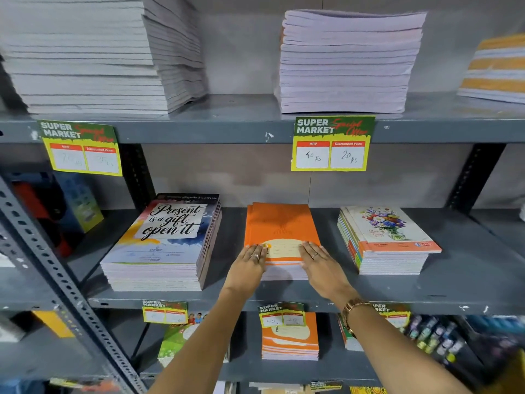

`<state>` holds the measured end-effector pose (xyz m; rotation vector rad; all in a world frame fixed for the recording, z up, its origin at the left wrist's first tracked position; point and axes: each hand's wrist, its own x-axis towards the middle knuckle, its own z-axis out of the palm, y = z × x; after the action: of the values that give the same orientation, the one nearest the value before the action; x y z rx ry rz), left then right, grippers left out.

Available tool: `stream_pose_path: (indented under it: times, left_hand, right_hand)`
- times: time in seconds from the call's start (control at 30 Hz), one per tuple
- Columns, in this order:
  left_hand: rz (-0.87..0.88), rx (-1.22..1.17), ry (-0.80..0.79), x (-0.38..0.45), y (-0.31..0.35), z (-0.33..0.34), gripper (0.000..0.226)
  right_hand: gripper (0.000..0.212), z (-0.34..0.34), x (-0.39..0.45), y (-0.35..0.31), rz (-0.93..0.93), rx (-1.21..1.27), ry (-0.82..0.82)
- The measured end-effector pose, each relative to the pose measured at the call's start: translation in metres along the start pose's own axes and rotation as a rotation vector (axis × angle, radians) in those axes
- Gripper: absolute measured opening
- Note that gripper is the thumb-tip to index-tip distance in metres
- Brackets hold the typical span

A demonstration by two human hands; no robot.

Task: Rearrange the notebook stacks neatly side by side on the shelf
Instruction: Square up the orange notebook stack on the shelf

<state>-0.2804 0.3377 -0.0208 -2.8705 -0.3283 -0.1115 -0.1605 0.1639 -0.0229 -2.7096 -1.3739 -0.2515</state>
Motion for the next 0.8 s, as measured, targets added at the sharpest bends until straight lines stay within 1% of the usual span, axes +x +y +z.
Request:
stream_pose_path:
  times: [0.1, 0.2, 0.37, 0.47, 0.53, 0.63, 0.8]
  left_hand:
    - [0.018, 0.076, 0.018, -0.0006, 0.0004, 0.003, 0.058]
    - [0.019, 0.102, 0.027, -0.0011, 0.0002, 0.0036, 0.06]
    - [0.011, 0.098, 0.031, -0.003, 0.0012, 0.0035, 0.061]
    - [0.001, 0.084, 0.035, -0.0025, 0.0022, 0.0022, 0.063]
    - [-0.006, 0.066, 0.043, -0.0027, 0.0032, 0.0012, 0.06]
    - [-0.01, 0.045, 0.055, -0.0033, 0.0037, 0.0, 0.056]
    - [-0.01, 0.023, 0.07, -0.0054, 0.0039, 0.0002, 0.055]
  right_hand:
    - [0.049, 0.0006, 0.0002, 0.0005, -0.018, -0.002, 0.014]
    - [0.049, 0.0008, -0.0008, -0.0021, -0.038, -0.03, 0.045]
    - [0.057, 0.0014, 0.0001, -0.0071, -0.068, -0.07, 0.067]
    - [0.061, 0.003, 0.001, -0.0064, -0.067, -0.045, 0.051]
    - [0.062, 0.0032, 0.0013, -0.005, -0.064, -0.024, 0.036]
    - [0.063, 0.0034, 0.0024, -0.0042, -0.067, -0.023, 0.023]
    - [0.062, 0.008, -0.0002, -0.0083, -0.054, -0.05, 0.038]
